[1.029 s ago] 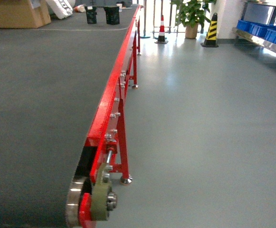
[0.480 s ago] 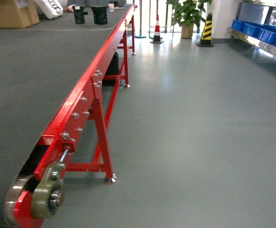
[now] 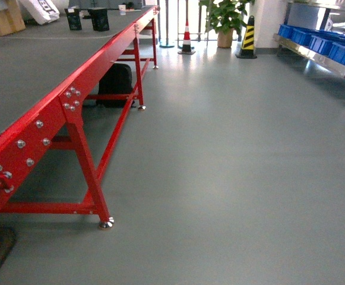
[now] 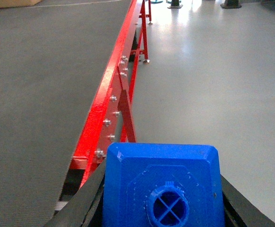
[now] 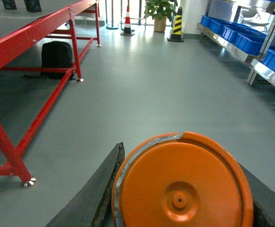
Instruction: Sort blue parts and orange caps into right shelf containers
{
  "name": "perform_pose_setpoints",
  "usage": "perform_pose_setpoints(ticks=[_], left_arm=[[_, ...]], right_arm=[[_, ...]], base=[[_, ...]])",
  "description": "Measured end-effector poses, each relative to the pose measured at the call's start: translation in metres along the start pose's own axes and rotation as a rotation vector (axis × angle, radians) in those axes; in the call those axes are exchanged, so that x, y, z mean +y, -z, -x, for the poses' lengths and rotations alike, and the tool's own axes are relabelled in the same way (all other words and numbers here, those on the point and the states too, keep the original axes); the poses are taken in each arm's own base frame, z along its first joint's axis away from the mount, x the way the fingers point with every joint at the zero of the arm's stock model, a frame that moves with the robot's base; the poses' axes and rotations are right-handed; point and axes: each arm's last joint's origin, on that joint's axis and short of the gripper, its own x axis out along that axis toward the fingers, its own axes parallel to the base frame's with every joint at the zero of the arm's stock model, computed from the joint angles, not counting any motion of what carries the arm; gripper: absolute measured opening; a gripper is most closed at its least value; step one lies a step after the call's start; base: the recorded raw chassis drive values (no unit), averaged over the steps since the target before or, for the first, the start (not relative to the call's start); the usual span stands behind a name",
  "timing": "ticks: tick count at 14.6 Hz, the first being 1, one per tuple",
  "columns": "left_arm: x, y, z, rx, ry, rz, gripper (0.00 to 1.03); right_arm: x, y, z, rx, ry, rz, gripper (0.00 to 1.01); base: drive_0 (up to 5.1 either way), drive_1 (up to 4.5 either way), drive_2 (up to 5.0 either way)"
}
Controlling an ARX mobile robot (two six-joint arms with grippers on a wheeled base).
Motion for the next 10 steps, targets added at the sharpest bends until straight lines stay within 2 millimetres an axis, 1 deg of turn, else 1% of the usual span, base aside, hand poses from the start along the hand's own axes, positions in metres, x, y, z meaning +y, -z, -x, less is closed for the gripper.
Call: perform_pose_setpoints(ticks=[10], left_arm=[[0.0003, 0.0001, 0.0, 0.001, -0.002, 0.0, 0.44]], right_arm=[[0.0, 0.0, 0.0, 0.0, 0.0, 0.0, 0.44]], base=[[5.0, -2.41, -2.4]])
